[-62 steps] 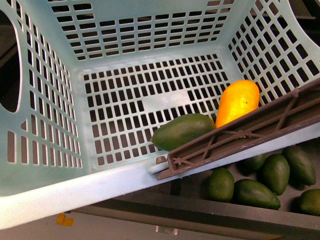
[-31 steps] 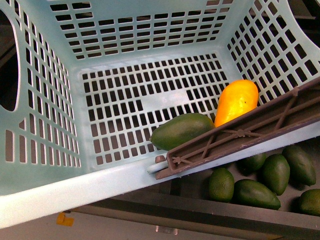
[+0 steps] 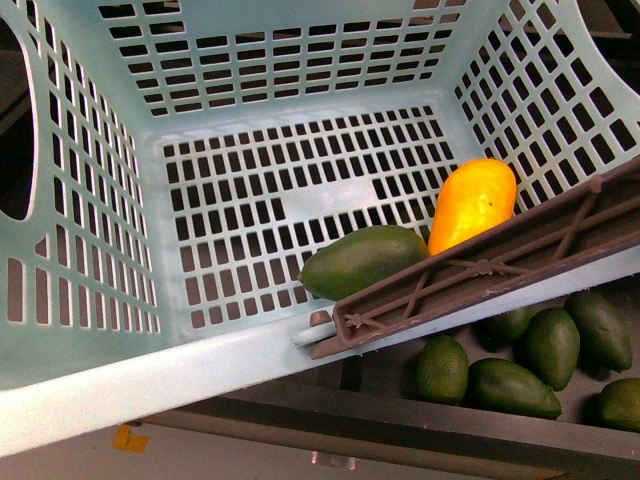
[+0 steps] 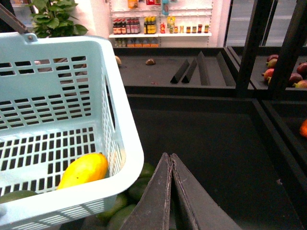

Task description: Pick mango and avocado into basket

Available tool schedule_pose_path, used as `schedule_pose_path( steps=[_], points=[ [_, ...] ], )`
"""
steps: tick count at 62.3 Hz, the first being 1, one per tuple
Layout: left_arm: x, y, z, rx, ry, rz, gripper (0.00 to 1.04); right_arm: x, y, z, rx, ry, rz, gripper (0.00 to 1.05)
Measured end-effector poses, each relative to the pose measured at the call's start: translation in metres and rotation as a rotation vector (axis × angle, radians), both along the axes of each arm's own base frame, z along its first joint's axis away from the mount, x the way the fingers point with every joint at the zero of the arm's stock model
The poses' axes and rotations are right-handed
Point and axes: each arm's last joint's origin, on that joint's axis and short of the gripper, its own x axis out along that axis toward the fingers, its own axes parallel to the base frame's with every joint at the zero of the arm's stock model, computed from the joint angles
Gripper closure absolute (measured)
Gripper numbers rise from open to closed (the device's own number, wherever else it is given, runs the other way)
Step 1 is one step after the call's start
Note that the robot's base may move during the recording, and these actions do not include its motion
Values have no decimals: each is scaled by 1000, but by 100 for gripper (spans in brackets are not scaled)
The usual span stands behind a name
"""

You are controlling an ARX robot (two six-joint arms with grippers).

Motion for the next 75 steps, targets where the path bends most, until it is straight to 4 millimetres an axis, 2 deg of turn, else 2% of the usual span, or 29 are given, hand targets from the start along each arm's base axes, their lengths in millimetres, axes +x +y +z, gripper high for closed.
schedule_pose_path(
  steps=[10,42,44,47,52,56,63,68,75],
  points=[
    [0,0,0,0,1,0,90,0,0,0,0,-1,0,103],
    [0,0,0,0,1,1,90,0,0,0,-2,-2,0,20],
    [0,-2,-2,5,-16,42,90,0,0,0,-2,-2,0,15],
    [3,-3,-2,-20,-71,198,90,0,0,0,-1,-2,0,7],
    [13,-4,-7,-56,-125,440,90,0,0,0,-2,-2,1,9],
    [25,4,-12,-62,-140,547,90,0,0,0,-2,-2,0,9],
    [48,21,-25,-53,-138,639,90,0,0,0,-2,-2,-1,9],
    [72,38,-45,-73,-94,704,90,0,0,0,-2,-2,1,9],
    [95,50,-74,-87,-17,754,90,0,0,0,-2,-2,0,9]
  ],
)
